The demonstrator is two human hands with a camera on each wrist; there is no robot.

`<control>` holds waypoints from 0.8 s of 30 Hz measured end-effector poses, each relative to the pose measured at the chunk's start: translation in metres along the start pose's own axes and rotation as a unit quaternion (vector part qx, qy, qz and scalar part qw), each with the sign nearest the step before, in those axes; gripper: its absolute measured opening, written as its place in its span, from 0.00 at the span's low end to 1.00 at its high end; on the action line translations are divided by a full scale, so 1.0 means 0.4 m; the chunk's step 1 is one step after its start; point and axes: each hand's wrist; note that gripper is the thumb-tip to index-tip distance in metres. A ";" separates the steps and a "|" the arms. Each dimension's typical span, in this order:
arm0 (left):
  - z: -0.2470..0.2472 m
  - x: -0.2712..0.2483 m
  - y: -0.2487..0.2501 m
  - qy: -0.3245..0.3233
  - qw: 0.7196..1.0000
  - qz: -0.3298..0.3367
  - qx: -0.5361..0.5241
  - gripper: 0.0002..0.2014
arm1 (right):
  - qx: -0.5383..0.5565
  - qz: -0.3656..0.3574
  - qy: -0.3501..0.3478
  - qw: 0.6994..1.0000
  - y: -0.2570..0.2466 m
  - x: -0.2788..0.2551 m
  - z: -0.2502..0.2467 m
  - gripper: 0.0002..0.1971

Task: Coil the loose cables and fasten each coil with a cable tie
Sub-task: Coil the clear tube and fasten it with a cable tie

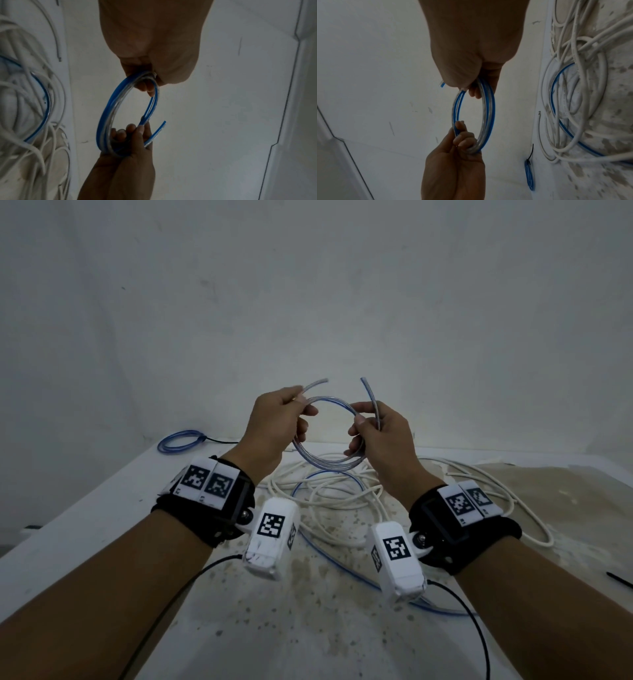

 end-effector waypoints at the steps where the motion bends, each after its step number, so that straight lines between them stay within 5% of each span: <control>1: 0.000 -0.002 -0.003 -0.005 1.000 0.026 0.015 0.10 | -0.006 -0.005 0.003 1.000 0.002 0.003 -0.001 0.11; 5: 0.001 -0.018 -0.012 -0.004 0.988 0.134 0.077 0.13 | -0.009 -0.012 0.004 1.000 0.001 0.008 -0.001 0.12; 13: 0.005 -0.001 -0.007 0.051 0.993 0.081 0.074 0.14 | -0.027 -0.027 -0.025 0.999 0.006 -0.003 -0.003 0.11; 21: 0.006 0.005 -0.012 0.117 0.975 0.128 0.138 0.14 | -0.127 -0.122 -0.012 0.984 0.006 -0.002 0.009 0.09; 24: 0.012 -0.005 -0.026 0.122 0.956 0.200 0.178 0.14 | -0.152 -0.135 -0.002 0.979 0.010 -0.002 0.009 0.09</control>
Point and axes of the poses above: each hand's wrist, its own x-axis towards the middle knuckle, its own z-axis out of the palm, y = z × x, and after that the axes turned 15 degrees about y, right-handed
